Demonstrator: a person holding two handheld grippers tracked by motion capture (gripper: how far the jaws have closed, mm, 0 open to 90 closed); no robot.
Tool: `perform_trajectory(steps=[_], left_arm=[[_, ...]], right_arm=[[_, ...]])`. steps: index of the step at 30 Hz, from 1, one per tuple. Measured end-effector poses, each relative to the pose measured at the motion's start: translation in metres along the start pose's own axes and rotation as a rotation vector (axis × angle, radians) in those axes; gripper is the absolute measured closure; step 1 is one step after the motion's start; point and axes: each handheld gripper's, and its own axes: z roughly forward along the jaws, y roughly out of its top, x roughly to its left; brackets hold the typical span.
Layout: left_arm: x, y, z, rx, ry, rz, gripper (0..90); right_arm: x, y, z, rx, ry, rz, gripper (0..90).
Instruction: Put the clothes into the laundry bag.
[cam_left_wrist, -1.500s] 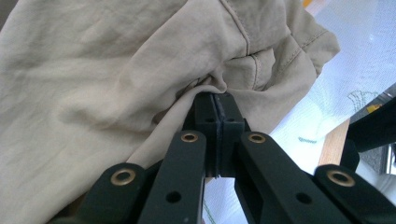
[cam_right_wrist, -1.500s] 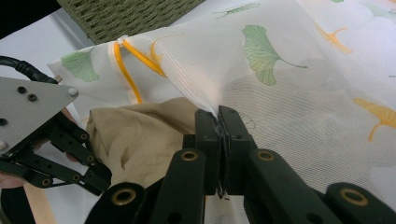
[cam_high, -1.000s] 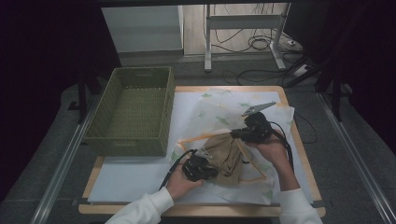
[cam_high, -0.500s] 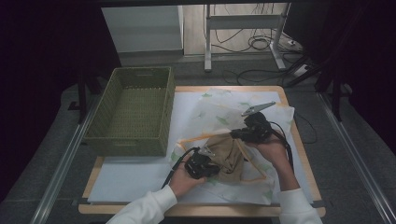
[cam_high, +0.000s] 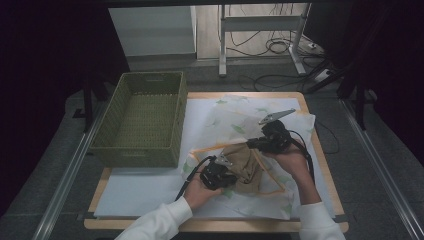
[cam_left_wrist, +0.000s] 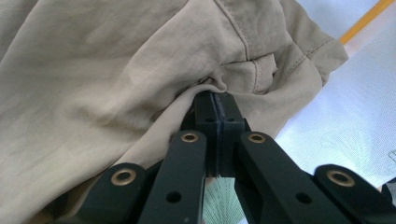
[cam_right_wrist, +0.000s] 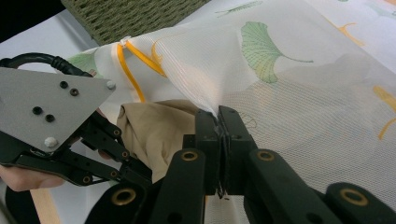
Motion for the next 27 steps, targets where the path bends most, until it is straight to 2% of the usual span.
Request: perform_trajectory(steps=[7, 17, 27], left_arm=[[0.001, 0.003, 0.003, -0.008, 0.016, 0.0, 90.0], [0.003, 0.012, 0.008, -0.003, 0.069, 0.046, 90.0], [0.005, 0.02, 0.017, -0.029, 0.097, 0.034, 90.0]], right_arm=[[0.0, 0.0, 0.0, -0.003, -0.002, -0.002, 86.6], [-0.002, -0.001, 0.0, 0.0, -0.004, 0.003, 86.6], [-0.002, -0.002, -0.001, -0.005, -0.003, 0.004, 86.6]])
